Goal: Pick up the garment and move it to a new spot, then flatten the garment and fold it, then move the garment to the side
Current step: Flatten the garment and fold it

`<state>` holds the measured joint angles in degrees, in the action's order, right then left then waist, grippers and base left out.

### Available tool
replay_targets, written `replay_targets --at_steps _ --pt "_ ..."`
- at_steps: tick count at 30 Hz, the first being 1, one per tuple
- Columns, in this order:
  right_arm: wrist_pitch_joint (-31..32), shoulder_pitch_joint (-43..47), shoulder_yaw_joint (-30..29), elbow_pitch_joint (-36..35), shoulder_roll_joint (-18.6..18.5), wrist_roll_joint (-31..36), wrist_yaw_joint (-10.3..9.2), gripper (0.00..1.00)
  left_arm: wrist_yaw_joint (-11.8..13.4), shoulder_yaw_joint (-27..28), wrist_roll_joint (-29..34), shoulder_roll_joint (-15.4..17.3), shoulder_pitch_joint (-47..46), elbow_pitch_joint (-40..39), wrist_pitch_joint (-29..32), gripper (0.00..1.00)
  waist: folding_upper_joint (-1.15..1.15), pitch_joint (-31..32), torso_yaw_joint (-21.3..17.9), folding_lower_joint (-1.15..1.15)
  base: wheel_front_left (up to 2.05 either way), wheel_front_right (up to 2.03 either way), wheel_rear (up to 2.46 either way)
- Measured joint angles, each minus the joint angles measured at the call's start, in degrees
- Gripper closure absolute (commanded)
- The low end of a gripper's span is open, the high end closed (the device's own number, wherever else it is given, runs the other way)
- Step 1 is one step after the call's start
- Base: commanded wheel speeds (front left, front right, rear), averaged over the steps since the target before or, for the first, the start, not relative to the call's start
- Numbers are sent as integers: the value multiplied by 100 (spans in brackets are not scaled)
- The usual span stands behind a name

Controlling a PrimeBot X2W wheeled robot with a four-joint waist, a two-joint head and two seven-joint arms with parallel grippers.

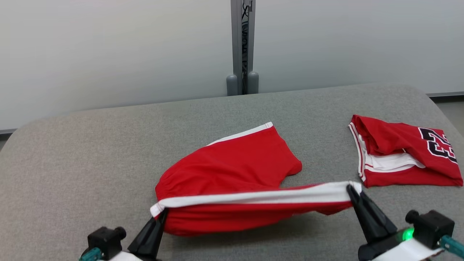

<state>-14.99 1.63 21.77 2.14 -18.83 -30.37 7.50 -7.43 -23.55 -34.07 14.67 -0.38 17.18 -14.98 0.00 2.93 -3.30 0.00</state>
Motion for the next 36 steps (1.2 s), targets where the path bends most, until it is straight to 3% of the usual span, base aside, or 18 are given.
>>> replay_targets --at_steps 10,17,28,36 --pt "0 -1023 78 568 43 -250 0 100 0 -231 -42 -43 -821 257 0 100 0 -374 195 0 0 0 0" --pt "0 -2190 104 1068 -114 -421 0 100 -1 -517 -142 -18 -1788 544 0 100 0 -1040 419 0 0 0 0" --pt "0 -3657 353 2153 -65 -623 0 100 -1 -755 -252 -68 -2710 866 0 100 0 -1932 739 0 0 0 0" --pt "0 -4531 924 2872 -166 -798 0 100 -1 -750 -242 -164 -3128 969 0 100 0 -2412 898 0 0 0 0"
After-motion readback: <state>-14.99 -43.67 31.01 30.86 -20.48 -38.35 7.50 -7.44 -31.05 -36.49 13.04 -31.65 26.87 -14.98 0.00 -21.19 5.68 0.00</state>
